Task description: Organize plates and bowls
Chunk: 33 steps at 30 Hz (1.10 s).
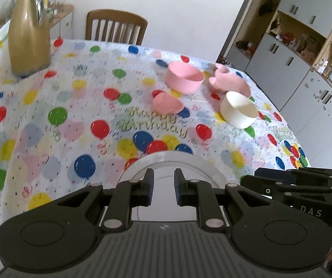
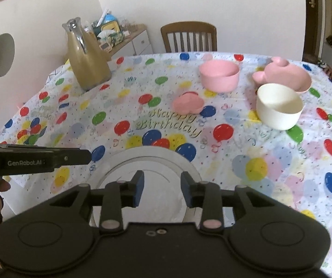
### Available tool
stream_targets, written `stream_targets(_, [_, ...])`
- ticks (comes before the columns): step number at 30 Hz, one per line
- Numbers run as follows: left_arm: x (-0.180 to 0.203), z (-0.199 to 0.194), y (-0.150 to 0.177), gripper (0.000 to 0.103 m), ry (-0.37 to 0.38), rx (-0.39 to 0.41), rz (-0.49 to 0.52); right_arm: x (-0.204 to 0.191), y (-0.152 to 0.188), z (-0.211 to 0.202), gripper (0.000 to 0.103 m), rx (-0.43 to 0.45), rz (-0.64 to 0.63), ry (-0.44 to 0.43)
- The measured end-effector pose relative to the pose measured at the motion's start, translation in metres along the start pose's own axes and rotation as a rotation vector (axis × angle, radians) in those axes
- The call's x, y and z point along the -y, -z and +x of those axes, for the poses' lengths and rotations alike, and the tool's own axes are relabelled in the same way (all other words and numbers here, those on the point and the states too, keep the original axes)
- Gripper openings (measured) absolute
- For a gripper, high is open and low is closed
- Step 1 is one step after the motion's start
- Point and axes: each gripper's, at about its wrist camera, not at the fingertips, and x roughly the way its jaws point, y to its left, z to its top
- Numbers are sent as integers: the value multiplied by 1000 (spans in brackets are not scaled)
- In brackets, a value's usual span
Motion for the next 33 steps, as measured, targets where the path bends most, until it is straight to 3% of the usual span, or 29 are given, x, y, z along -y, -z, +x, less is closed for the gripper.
stream_targets(6, [13, -8, -6, 36, 18, 43, 28, -4, -2, -22, 53, 64, -12, 24])
stream_targets(8, [18, -11, -10, 56, 16, 63, 40, -4, -4, -29, 58, 82, -20, 29])
stream_targets(9, [20, -13, -11, 59, 17, 79, 47, -4, -6, -32, 61, 93, -19, 36])
stream_targets(13, [32, -19, -21, 61, 26, 119, 84, 0, -11, -45, 68, 133, -21, 67])
stream_targets(17, [45, -20, -29, 71, 30, 147, 108, 6, -15, -55, 82, 168, -22, 106])
stream_targets(24, [70, -14, -43, 77, 36, 179, 144, 24, -25, -64, 100, 225, -24, 172])
stream_targets(33, [107, 18, -72, 82, -5, 208, 163, 67, -48, -59, 103, 268, -34, 217])
